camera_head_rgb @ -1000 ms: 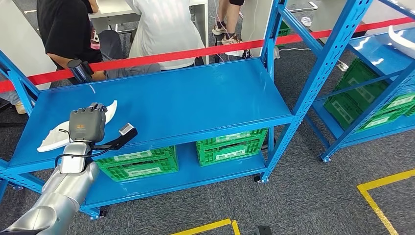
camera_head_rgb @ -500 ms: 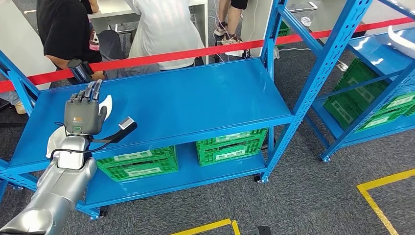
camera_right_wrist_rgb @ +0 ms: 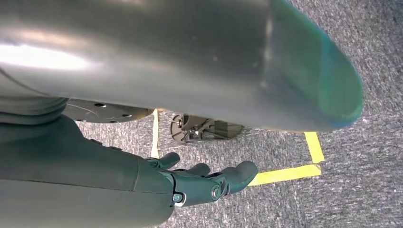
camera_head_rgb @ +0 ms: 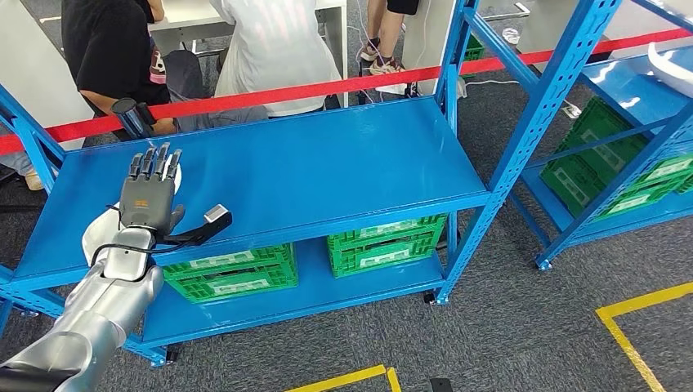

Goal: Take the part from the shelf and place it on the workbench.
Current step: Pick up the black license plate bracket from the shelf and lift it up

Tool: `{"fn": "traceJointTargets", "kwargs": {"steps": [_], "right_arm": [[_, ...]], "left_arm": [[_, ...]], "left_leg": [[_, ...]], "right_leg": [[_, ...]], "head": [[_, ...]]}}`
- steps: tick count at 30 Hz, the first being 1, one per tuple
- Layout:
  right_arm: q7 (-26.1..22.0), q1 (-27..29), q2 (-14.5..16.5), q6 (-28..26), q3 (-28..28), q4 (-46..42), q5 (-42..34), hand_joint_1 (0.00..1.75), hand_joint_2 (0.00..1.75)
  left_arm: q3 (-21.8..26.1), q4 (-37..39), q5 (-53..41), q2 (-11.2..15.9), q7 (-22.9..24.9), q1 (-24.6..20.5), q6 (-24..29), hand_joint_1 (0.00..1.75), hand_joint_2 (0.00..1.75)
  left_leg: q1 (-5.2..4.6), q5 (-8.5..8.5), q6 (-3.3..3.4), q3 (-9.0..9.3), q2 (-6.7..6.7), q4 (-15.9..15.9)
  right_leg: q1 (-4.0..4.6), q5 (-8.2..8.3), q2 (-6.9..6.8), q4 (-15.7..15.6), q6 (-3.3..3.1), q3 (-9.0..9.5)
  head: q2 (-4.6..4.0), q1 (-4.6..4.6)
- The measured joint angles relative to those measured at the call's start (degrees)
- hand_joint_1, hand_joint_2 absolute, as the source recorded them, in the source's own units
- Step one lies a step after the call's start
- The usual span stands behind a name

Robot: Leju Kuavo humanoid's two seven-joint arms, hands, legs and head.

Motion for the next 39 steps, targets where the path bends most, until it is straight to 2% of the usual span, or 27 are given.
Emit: {"fn": "traceJointTargets", "kwargs": {"steps": [11, 15, 28, 36, 37, 39], "right_arm": [[0.03, 0.01, 0.0, -0.08, -0.02, 0.0, 0.22, 0.0, 0.0], [0.04, 0.01, 0.02, -0.26, -0.02, 0.04, 0.27, 0.0, 0.0], [-0.13, -0.04, 0.05, -1.25, -0.03, 0.17, 1.12, 0.0, 0.0], [-0.72, -0.72, 0.07, -2.39, -0.03, 0.17, 1.2, 0.0, 0.0], [-0.82, -0.81, 0.07, -2.54, -0.03, 0.17, 1.2, 0.0, 0.0], [-1.0, -0.96, 0.07, -2.71, -0.04, 0.16, 1.2, 0.0, 0.0]], "left_arm": [[-2.53, 3.81, 0.14, 1.84, 3.26, -2.7, -11.37, 0.0, 1.75], [-2.53, 4.61, 0.8, 2.65, 4.63, -3.01, -13.85, 0.0, 1.75], [-0.58, 6.64, 5.22, 4.53, 10.67, -3.6, -27.43, 0.0, 1.75], [0.45, 6.77, 4.55, 4.82, 12.73, -3.74, -29.1, 0.0, 1.75], [0.52, 6.78, 4.43, 4.83, 12.83, -3.74, -28.93, 0.07, 1.75], [0.58, 6.79, 4.17, 4.84, 13.0, -3.73, -28.42, 0.94, 1.75]], "left_leg": [[0.0, 0.0, 0.0, 0.0, 0.0, 0.0], [0.0, 0.0, 0.0, 0.0, 0.0, 0.0], [0.0, 0.0, 0.0, -0.01, -0.02, 0.0], [0.0, 0.0, 0.0, 0.0, -0.02, 0.0], [0.0, 0.01, 0.0, 0.0, -0.02, 0.0], [0.0, 0.01, 0.0, 0.0, -0.02, 0.0]], "right_leg": [[0.0, 0.0, -0.01, 0.0, 0.0, 0.0], [0.0, 0.0, -0.01, 0.0, 0.0, 0.0], [0.0, 0.0, -0.03, 0.0, 0.0, 0.01], [0.0, 0.0, -0.03, 0.0, 0.0, 0.02], [0.0, 0.0, -0.03, 0.0, 0.0, 0.02], [0.0, 0.0, -0.03, 0.0, 0.0, 0.02]], "head": [[0.0, 0.0], [0.0, 0.0], [0.0, 0.01], [0.0, 0.0], [0.0, 0.0], [0.0, 0.0]]}}
